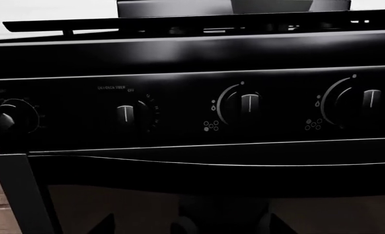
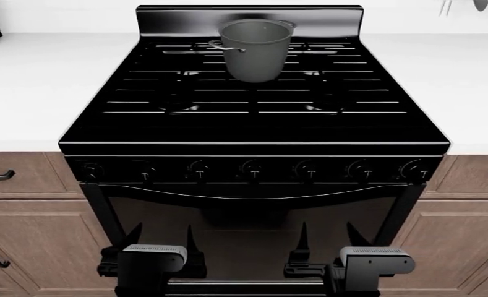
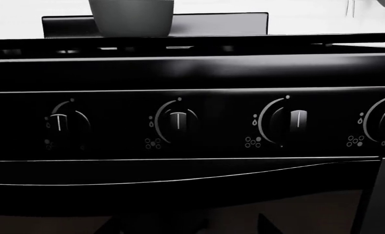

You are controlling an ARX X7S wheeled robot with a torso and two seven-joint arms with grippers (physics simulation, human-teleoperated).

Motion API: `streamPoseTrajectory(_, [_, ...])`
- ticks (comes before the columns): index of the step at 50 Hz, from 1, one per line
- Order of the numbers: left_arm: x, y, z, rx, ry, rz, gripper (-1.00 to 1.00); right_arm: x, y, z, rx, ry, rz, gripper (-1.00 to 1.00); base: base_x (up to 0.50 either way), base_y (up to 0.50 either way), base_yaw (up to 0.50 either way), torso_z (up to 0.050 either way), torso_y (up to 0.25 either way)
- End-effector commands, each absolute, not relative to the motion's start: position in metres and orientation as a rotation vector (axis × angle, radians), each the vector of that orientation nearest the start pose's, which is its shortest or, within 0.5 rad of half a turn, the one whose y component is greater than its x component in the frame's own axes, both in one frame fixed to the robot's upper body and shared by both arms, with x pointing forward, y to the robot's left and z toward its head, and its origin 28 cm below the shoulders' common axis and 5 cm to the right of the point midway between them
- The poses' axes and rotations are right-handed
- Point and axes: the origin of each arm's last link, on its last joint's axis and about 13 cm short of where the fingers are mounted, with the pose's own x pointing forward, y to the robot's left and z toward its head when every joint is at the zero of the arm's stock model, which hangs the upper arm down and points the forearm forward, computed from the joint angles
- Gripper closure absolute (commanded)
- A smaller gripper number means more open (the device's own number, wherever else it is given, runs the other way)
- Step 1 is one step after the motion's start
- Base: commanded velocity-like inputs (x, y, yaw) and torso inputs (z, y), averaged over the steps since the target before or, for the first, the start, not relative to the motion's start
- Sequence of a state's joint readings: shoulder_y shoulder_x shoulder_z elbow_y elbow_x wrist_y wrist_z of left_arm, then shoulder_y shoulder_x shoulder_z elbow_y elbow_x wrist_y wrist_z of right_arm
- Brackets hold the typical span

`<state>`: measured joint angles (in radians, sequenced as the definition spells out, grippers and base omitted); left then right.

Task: Turn on the center burner of the stove.

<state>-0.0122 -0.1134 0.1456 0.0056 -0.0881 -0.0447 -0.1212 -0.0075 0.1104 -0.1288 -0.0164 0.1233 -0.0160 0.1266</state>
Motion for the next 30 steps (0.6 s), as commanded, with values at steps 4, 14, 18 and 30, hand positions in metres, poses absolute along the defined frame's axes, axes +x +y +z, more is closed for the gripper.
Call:
streamPoseTrajectory(4, [0.2103, 0.2034, 0.0120, 0.031, 0.041, -0.023, -1.00, 0.2070, -0.0958, 0.0144, 0.014, -0.008, 0.003, -1.00, 0.00, 0.20, 0.00, 0.000, 0.000])
streamPoseTrajectory(14, [0.2101, 0.2031, 0.0120, 0.038, 0.044, -0.025, -1.00, 0.2068, -0.0959, 0.0145, 0.015, -0.008, 0.002, -1.00, 0.00, 0.00, 0.00, 0.000, 0.000])
streamPoseTrajectory(18, [0.2098, 0.2031, 0.0120, 0.039, 0.045, -0.026, -1.00, 0.2068, -0.0959, 0.0145, 0.016, -0.008, 0.002, -1.00, 0.00, 0.00, 0.00, -0.022, 0.000])
streamPoseTrajectory(30, [0.2090, 0.2029, 0.0119, 0.046, 0.047, -0.030, -1.00, 0.2068, -0.0957, 0.0143, 0.013, -0.008, 0.001, -1.00, 0.00, 0.00, 0.00, -0.044, 0.000])
